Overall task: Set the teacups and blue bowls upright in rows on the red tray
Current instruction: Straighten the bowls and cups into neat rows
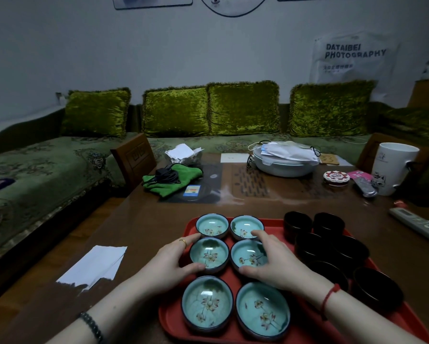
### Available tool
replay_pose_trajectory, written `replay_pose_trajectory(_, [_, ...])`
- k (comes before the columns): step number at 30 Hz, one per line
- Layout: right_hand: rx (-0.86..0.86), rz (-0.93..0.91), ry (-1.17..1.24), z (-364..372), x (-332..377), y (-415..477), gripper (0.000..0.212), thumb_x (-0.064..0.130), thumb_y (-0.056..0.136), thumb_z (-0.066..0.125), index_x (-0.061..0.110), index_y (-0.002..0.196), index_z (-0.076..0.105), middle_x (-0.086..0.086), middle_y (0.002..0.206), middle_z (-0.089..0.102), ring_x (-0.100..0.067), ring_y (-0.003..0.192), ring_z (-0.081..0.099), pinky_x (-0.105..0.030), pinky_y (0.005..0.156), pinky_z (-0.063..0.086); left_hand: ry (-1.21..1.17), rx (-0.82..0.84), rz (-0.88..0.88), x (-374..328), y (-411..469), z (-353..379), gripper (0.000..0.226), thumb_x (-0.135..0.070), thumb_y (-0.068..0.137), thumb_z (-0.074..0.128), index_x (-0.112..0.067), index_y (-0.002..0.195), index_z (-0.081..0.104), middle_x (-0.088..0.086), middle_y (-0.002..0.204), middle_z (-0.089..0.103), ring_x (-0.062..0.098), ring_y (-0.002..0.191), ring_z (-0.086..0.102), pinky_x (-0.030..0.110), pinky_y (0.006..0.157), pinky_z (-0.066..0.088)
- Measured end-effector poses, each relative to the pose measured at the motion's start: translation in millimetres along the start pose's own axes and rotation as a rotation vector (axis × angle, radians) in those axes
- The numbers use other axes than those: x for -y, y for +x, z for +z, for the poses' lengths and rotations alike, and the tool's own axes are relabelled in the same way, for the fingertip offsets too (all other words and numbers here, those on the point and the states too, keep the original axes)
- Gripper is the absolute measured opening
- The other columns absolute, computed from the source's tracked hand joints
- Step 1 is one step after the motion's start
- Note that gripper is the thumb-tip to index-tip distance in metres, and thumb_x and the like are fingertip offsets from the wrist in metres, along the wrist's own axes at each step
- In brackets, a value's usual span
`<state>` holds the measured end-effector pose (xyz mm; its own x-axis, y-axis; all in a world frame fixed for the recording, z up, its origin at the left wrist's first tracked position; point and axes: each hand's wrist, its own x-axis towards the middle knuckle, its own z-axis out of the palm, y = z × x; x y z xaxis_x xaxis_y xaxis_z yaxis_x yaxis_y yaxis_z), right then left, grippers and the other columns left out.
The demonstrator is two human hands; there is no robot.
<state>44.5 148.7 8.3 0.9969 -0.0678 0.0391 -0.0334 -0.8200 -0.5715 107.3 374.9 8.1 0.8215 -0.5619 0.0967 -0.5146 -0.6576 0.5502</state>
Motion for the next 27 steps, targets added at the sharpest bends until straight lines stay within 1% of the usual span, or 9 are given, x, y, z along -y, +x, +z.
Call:
replay_pose_trajectory(7, [-0.012,0.022,0.016,3,-3,-2,0.089,0.053,0.066,0.068,0.020,0.137,0.025,-0.002,0.136,0.040,-0.018,0.125,0.040,-0.029,0.103,0.035,-0.038,0.005,-0.014,2,-1,1,0.070,-0.039,0.080,0.063,-0.027,0.139,0.028,-0.007,0.146,0.036,0.005,0.134,0.031,0.023,0.111,0.027])
replay_pose_trajectory(11, [-0.027,-0.011,0.050,0,-1,-12,0.090,0.053,0.070,0.066,0.020,0.140,0.020,-0.001,0.144,0.031,-0.015,0.131,0.033,-0.030,0.109,0.031,-0.040,-0.034,-0.005,-3,-11,0,0.071,-0.046,0.081,0.059,-0.026,0.141,0.024,-0.009,0.148,0.032,0.003,0.134,0.029,0.019,0.109,0.025])
replay_pose_trajectory(13, [-0.079,-0.076,0.077,-2,0,-23,0.090,0.054,0.070,0.065,0.022,0.140,0.019,0.004,0.144,0.029,-0.010,0.131,0.031,-0.025,0.109,0.028,-0.062,-0.044,0.010,-7,-23,-2,0.075,-0.054,0.078,0.057,-0.030,0.140,0.023,-0.013,0.147,0.031,0.000,0.133,0.029,0.018,0.109,0.025])
replay_pose_trajectory(15, [-0.133,-0.156,0.101,-2,0,-40,0.088,0.055,0.069,0.065,0.027,0.140,0.020,0.014,0.140,0.029,0.000,0.128,0.029,-0.017,0.107,0.024,-0.054,-0.023,0.025,-9,-39,-2,0.082,-0.067,0.069,0.052,-0.039,0.139,0.019,-0.021,0.144,0.029,-0.003,0.133,0.026,0.021,0.111,0.024])
replay_pose_trajectory(17, [-0.147,-0.207,0.136,-1,0,-59,0.082,0.055,0.068,0.066,0.040,0.134,0.020,0.028,0.133,0.026,0.018,0.122,0.024,-0.001,0.099,0.018,-0.014,0.000,0.014,-12,-56,0,0.087,-0.078,0.060,0.049,-0.050,0.134,0.014,-0.026,0.141,0.025,-0.003,0.133,0.022,0.025,0.113,0.022])
replay_pose_trajectory(19, [-0.129,-0.215,0.169,1,-2,-77,0.079,0.055,0.065,0.068,0.052,0.123,0.015,0.037,0.127,0.022,0.026,0.117,0.020,0.009,0.090,0.014,0.043,0.010,0.009,-13,-71,5,0.090,-0.084,0.053,0.048,-0.058,0.127,0.005,-0.029,0.138,0.021,-0.006,0.131,0.017,0.026,0.115,0.017])
replay_pose_trajectory(21, [-0.093,-0.202,0.173,4,-4,-90,0.082,0.054,0.062,0.071,0.055,0.119,0.012,0.037,0.128,0.019,0.023,0.118,0.021,0.009,0.090,0.014,0.105,0.019,0.008,-15,-81,10,0.092,-0.089,0.047,0.044,-0.060,0.122,-0.001,-0.031,0.135,0.017,-0.010,0.128,0.011,0.024,0.115,0.010])
replay_pose_trajectory(24, [-0.079,-0.177,0.176,10,-5,-101,0.081,0.049,0.063,0.073,0.053,0.119,0.013,0.032,0.131,0.023,0.017,0.122,0.026,0.000,0.097,0.018,0.113,-0.006,-0.024,-16,-88,18,0.091,-0.090,0.046,0.041,-0.059,0.121,-0.002,-0.029,0.138,0.019,-0.009,0.131,0.010,0.025,0.116,0.005])
replay_pose_trajectory(27, [-0.125,-0.166,0.179,15,-6,-105,0.078,0.044,0.065,0.074,0.052,0.116,0.016,0.030,0.127,0.029,0.022,0.114,0.025,0.009,0.089,0.015,0.058,-0.081,-0.060,-13,-92,26,0.081,-0.077,0.060,0.053,-0.057,0.121,0.003,-0.022,0.144,0.026,-0.004,0.135,0.016,0.026,0.117,0.009])
